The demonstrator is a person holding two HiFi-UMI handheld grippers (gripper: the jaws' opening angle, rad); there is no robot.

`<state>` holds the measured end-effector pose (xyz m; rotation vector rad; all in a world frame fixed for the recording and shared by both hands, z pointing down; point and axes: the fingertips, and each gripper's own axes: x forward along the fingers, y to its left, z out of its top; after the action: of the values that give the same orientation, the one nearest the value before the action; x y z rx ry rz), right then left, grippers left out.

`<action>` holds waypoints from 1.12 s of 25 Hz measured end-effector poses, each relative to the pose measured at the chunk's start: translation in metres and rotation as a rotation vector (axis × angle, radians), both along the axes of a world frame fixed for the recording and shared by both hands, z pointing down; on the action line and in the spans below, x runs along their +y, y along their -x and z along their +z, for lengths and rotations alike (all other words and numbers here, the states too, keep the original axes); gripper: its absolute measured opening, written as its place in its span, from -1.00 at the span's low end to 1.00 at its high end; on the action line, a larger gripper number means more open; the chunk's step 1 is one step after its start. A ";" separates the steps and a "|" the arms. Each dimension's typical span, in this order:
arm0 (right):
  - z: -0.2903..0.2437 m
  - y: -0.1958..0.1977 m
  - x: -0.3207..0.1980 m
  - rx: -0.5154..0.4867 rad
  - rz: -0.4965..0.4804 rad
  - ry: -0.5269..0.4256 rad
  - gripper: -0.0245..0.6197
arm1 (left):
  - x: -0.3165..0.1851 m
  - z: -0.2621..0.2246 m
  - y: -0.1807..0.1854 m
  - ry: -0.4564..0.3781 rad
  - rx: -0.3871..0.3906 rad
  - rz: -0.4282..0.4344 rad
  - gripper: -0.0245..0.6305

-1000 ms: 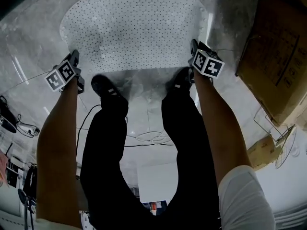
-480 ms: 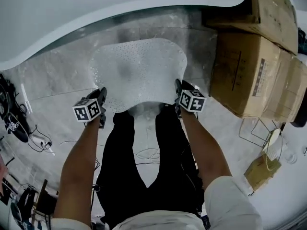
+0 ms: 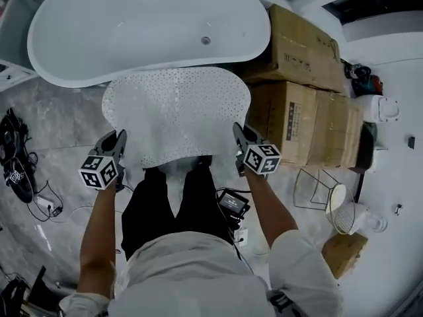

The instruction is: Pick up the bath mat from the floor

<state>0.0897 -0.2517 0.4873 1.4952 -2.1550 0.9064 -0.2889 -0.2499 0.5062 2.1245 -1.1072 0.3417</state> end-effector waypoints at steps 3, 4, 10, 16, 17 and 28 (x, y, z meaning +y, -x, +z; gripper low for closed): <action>-0.108 0.007 -0.011 0.002 -0.028 -0.167 -0.78 | -0.012 -0.096 0.018 -0.140 0.052 0.010 -0.82; -0.144 0.009 -0.013 0.002 -0.034 -0.220 -0.78 | -0.015 -0.129 0.024 -0.190 0.070 0.011 -0.82; -0.324 0.022 -0.003 -0.047 -0.061 -0.565 -0.78 | -0.022 -0.304 0.039 -0.493 0.067 0.036 -0.82; -0.418 0.018 0.056 -0.051 -0.080 -0.786 -0.78 | 0.020 -0.413 0.014 -0.695 0.029 0.040 -0.82; -0.426 0.017 0.066 -0.058 -0.082 -0.804 -0.78 | 0.029 -0.427 0.011 -0.719 0.022 0.036 -0.82; -0.450 -0.049 0.196 -0.124 -0.130 -0.916 -0.78 | 0.167 -0.492 -0.087 -0.842 -0.005 0.058 -0.83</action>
<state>0.1391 -0.0560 0.0372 1.6300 -2.9075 -0.1008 -0.2023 -0.0828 0.0147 2.8779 -1.3429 -0.1353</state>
